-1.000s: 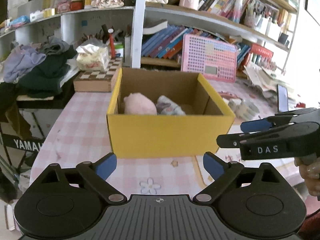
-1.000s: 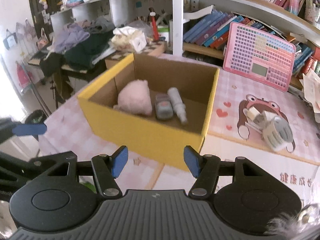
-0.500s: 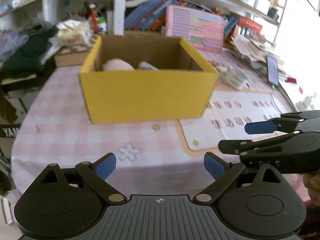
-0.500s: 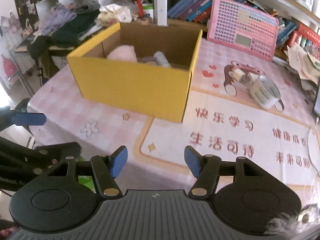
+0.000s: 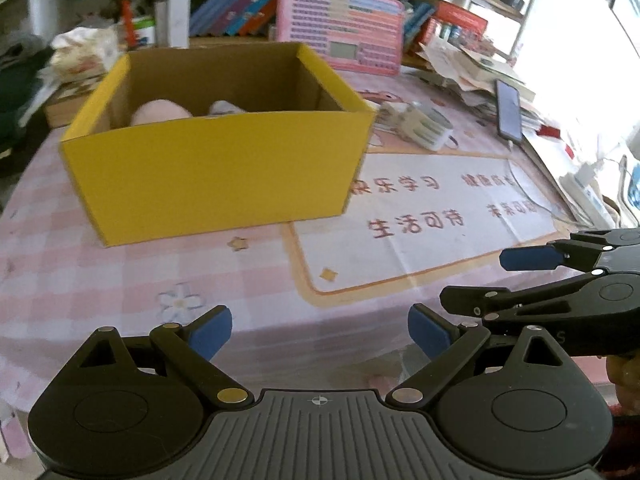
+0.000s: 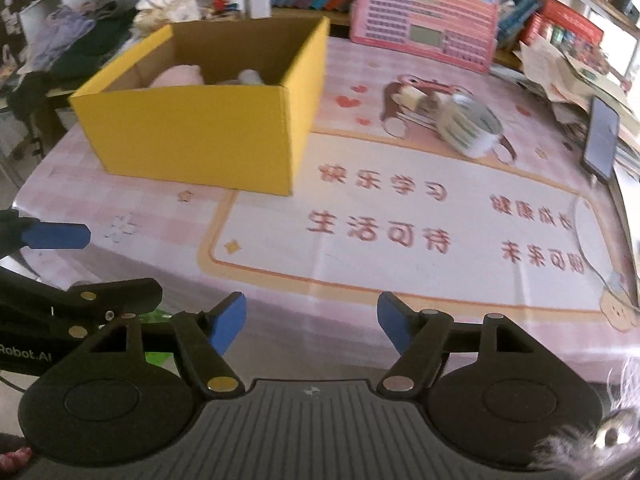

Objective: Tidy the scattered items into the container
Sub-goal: 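Move the right gripper over the clear tape roll while the left approaches the grey card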

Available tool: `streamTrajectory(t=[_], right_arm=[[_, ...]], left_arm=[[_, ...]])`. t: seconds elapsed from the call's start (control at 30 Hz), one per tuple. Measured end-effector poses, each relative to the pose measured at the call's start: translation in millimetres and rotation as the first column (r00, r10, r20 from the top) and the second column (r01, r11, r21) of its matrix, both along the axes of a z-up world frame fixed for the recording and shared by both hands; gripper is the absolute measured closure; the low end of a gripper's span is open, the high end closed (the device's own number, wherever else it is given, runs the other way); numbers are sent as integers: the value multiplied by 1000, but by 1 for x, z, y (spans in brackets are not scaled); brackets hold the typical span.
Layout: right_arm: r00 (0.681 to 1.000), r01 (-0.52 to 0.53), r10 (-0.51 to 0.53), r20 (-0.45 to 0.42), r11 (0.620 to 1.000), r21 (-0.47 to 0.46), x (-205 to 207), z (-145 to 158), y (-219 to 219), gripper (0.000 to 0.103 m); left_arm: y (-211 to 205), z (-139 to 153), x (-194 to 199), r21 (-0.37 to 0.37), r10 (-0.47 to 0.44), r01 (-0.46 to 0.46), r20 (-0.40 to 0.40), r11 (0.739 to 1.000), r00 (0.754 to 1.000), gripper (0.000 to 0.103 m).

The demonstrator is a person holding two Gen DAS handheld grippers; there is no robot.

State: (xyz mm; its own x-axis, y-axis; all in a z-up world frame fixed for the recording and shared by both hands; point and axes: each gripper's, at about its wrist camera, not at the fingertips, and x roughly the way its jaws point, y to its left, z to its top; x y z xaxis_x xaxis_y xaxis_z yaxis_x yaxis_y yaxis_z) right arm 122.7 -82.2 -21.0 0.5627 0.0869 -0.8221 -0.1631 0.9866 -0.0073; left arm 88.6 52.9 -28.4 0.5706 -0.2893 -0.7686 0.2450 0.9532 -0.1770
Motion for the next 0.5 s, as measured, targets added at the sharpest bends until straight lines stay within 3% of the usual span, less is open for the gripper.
streamTrajectory(t=[0.5], right_arm=[[996, 90, -90, -11, 996, 18, 21, -6, -64, 29]], left_arm=[[-67, -1, 37, 25, -116, 116, -1, 993, 993, 6]])
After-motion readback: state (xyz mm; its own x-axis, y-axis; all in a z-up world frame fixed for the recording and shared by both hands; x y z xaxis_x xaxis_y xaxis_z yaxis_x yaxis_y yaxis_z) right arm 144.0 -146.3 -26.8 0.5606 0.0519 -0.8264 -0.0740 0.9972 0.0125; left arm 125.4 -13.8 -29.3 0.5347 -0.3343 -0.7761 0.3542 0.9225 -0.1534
